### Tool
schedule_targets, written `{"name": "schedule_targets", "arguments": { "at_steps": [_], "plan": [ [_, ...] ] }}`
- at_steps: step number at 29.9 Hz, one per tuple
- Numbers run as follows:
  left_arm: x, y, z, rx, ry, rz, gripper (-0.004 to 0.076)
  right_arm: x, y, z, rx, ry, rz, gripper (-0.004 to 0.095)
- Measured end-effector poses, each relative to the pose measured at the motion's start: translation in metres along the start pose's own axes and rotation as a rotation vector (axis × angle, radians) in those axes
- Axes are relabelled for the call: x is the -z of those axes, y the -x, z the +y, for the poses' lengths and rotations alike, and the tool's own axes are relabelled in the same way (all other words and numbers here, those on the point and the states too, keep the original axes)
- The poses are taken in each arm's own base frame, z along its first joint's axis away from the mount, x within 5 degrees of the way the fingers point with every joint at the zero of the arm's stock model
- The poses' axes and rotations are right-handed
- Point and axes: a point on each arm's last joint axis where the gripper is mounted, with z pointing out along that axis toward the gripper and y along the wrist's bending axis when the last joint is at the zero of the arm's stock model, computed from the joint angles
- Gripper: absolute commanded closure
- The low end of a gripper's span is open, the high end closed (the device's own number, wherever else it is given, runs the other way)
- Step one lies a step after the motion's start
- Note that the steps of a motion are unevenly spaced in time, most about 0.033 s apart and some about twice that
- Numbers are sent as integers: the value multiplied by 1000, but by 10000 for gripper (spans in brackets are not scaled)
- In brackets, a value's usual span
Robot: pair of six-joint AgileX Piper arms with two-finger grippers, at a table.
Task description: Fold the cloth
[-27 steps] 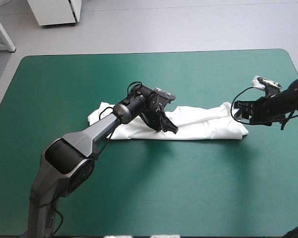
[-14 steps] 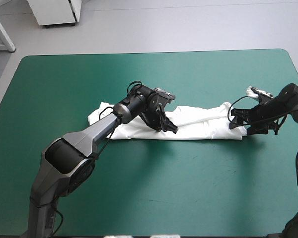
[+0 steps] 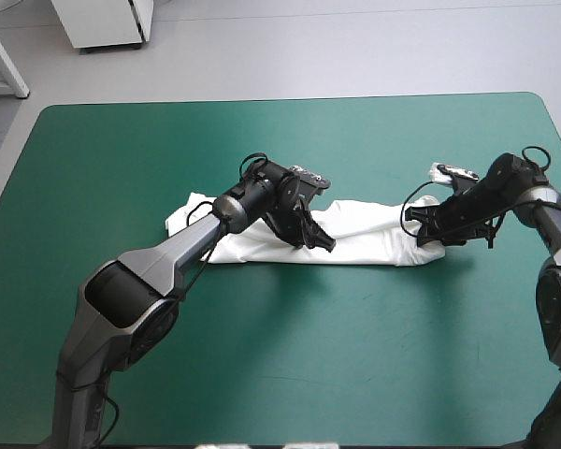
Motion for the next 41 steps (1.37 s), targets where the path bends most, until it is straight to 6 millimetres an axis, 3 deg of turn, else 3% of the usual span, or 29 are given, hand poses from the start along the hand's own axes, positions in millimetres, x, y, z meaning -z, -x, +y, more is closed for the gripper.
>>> {"name": "schedule_targets", "arguments": {
  "at_steps": [6,13,23,30,35,41],
  "plan": [
    [0,0,0,-1,1,0,733,0,0,3,-12,3,-3,923],
    [0,0,0,-1,1,0,733,14,-6,15,7,6,-22,923],
    [0,0,0,-1,4,0,733,101,-26,58,77,108,-240,923],
    [0,0,0,-2,5,0,733,150,-33,85,136,199,-359,923],
    [0,0,0,-2,5,0,733,170,-31,97,178,229,-401,923],
    [3,1,0,-2,9,12,733,174,-31,99,191,232,-400,923]
  ]
}}
